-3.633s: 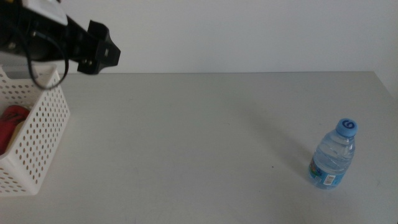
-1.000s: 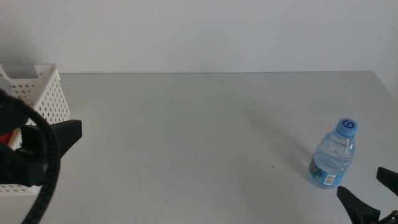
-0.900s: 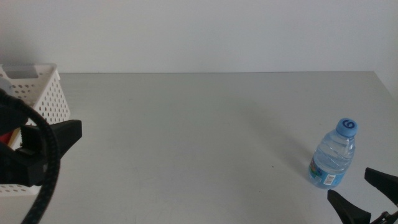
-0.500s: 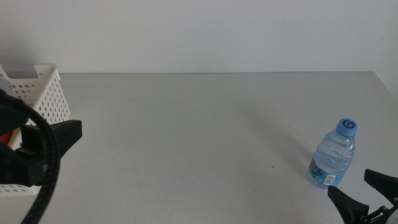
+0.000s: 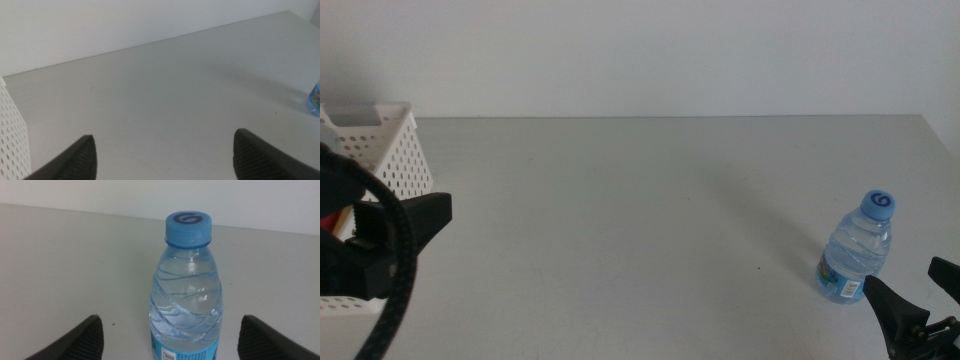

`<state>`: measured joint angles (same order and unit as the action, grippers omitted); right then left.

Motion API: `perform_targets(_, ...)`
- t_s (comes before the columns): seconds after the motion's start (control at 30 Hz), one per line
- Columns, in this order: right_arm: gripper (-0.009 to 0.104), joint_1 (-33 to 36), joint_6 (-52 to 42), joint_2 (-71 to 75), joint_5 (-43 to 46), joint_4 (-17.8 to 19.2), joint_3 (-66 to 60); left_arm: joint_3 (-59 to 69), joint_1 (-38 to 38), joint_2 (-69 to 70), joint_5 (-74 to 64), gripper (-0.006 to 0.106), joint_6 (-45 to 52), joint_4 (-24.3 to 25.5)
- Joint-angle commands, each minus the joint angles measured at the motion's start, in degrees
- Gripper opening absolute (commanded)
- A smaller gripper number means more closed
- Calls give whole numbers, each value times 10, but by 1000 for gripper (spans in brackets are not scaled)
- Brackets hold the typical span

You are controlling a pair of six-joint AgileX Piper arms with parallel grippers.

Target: Use arms to grab the bottles and put them into the dustbin to the left of the table.

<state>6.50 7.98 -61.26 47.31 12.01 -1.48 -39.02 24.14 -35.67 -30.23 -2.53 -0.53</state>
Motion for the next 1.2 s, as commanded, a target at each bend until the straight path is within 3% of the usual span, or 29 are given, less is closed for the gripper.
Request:
perform_targets(0.0, 93, -3, -8, 3, 50, 4, 6, -15, 4, 0, 40, 94, -8, -6)
perform_targets(0.53, 93, -3, -35, -151, 68, 8, 100, -15, 4, 0, 40, 94, -8, -6)
perform_targets(0.77, 93, -3, -73, -244, 84, -36, 153, -15, 4, 0, 40, 94, -8, -6)
perform_targets(0.87, 92, -3, -80, -275, 99, -39, 165, -15, 4, 0, 40, 94, -8, -6)
perform_targets(0.93, 83, -3, -80, -290, 121, -36, 166, -15, 4, 0, 40, 94, -8, -6)
perform_targets(0.97, 74, -3, -80, -297, 129, -33, 166, -15, 4, 0, 40, 94, -8, -6)
perform_targets(1.03, 46, -3, -80, -304, 141, -21, 166, -15, 4, 0, 40, 94, -8, -6)
perform_targets(1.1, 9, -2, -80, -303, 152, -4, 166, -15, 4, 0, 40, 94, -8, -6)
perform_targets(1.13, -1, -2, -75, -303, 162, 2, 166, -15, 4, 0, 40, 94, -8, -6)
perform_targets(1.17, -1, -2, -71, -303, 180, 10, 166, -15, 4, 0, 40, 94, -8, -6)
